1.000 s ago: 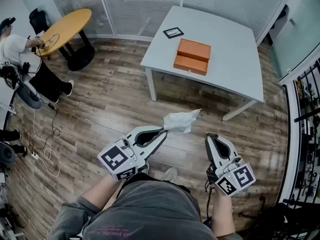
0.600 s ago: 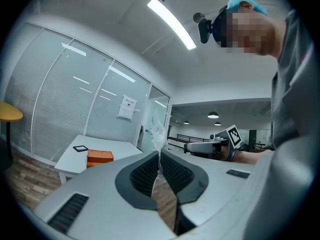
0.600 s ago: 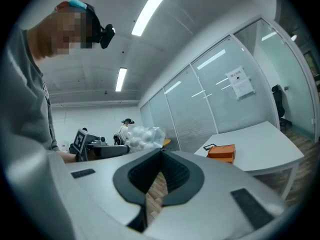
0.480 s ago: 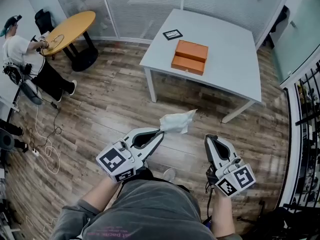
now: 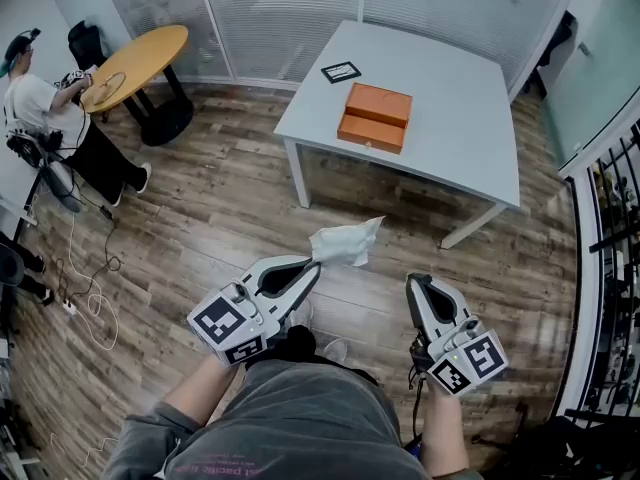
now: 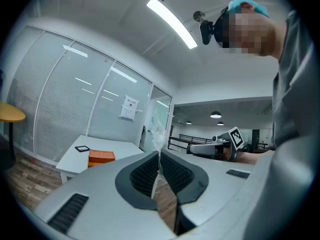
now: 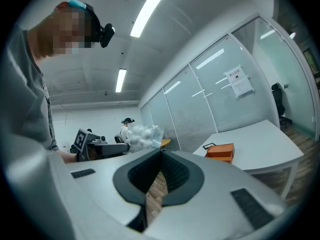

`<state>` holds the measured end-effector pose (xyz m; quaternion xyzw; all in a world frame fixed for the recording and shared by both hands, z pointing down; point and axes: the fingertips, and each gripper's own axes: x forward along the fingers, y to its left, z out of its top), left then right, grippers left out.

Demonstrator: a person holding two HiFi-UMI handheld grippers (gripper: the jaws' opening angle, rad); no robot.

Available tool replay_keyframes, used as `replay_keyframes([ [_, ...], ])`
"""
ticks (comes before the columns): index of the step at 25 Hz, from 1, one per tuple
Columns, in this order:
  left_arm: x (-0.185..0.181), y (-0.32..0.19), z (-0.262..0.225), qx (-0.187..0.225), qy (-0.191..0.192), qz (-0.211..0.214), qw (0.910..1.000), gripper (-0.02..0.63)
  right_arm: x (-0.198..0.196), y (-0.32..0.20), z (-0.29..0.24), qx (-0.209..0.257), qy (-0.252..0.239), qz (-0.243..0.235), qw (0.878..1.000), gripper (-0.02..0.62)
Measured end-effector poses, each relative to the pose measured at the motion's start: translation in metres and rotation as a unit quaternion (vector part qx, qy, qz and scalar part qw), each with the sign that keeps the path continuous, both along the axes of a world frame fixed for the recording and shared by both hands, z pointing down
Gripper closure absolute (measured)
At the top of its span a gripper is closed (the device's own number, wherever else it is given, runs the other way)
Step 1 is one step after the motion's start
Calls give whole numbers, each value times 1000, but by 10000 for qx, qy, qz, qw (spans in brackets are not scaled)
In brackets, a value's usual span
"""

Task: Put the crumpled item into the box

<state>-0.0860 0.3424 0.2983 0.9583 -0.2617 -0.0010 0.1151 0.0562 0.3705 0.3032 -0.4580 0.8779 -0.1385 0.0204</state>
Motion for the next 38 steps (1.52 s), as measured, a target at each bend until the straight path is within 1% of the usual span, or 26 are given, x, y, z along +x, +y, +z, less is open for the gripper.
replay_keyframes([
  [6,3,-21,5,-46,59,-56,10000,577,8,-19,4,-47,37,28,10000,592],
  [13,1,-58,17,-102,54,-19,9999,577,6,-57,15,-91,-6,72,9999,592],
  [25,-1,-160,33,-248,49,141,9996,577,-2,-153,33,-275,-46,213,9994,592],
  [32,-18,-222,40,-319,78,180,9993,577,-22,-214,39,-387,-10,224,9990,592],
  [38,-30,-265,41,-383,124,309,9987,577,-35,-256,38,-447,33,348,9984,592],
])
